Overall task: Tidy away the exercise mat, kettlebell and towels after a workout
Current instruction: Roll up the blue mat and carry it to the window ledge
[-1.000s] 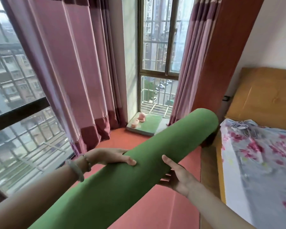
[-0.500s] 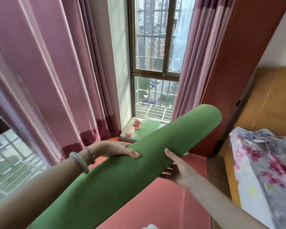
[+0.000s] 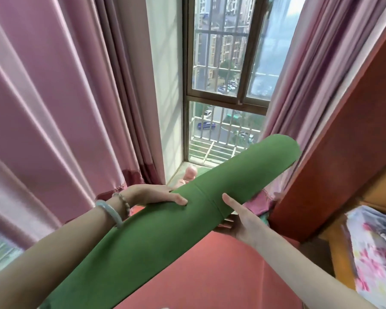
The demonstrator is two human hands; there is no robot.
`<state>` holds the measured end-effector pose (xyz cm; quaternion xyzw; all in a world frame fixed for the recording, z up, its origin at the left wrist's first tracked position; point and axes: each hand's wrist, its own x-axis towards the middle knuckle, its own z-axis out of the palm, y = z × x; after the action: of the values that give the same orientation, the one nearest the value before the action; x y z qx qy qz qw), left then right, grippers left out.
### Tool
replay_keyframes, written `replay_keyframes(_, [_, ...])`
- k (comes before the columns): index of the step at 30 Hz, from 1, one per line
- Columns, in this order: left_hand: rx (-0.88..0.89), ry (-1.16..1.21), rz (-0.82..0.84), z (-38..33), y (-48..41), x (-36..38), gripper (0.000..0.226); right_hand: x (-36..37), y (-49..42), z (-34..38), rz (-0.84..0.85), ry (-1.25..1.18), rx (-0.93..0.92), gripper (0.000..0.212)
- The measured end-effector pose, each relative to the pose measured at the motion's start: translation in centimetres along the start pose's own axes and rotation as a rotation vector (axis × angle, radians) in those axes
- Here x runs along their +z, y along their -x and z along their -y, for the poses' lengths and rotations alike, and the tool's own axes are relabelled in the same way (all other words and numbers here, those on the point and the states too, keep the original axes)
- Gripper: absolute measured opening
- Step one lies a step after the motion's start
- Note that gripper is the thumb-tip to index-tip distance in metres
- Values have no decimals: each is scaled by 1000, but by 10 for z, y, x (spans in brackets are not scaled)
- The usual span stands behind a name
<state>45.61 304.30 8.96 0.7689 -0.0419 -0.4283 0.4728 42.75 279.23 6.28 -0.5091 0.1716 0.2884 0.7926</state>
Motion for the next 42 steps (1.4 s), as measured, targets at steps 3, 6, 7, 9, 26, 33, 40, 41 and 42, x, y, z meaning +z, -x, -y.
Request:
replay_keyframes(3, [-14,-5,18,3,-39,-57,55,15,-56,23,-15,-13,13,33])
replay_keyframes(6, [-13,-22,43,3,-83,-122,48,31,-119,46,-51,-46,34,44])
replay_keyframes(7, [-11,-20,52,2,-97,-144,38,37,-142,54,-60,-70,45,50])
replay_keyframes(9, [-14,-36,68,-3,-124,-191,30,51,-186,73,-75,-113,65,63])
replay_keyframes(26, [-50,-51,224,-40,-360,-406,87,25,-460,185,-124,-175,64,43])
replay_keyframes(33, [-92,-17,200,-58,-494,-436,81,-47,-574,230,-151,-228,123,48])
replay_keyframes(40, [-149,-48,108,-43,-641,-466,116,-125,-698,247,-216,-278,199,53])
replay_keyframes(41, [-147,-55,106,-36,-663,-467,113,-137,-717,242,-233,-284,211,54])
replay_keyframes(42, [-138,-74,102,-29,-686,-469,109,-150,-738,236,-253,-294,216,55])
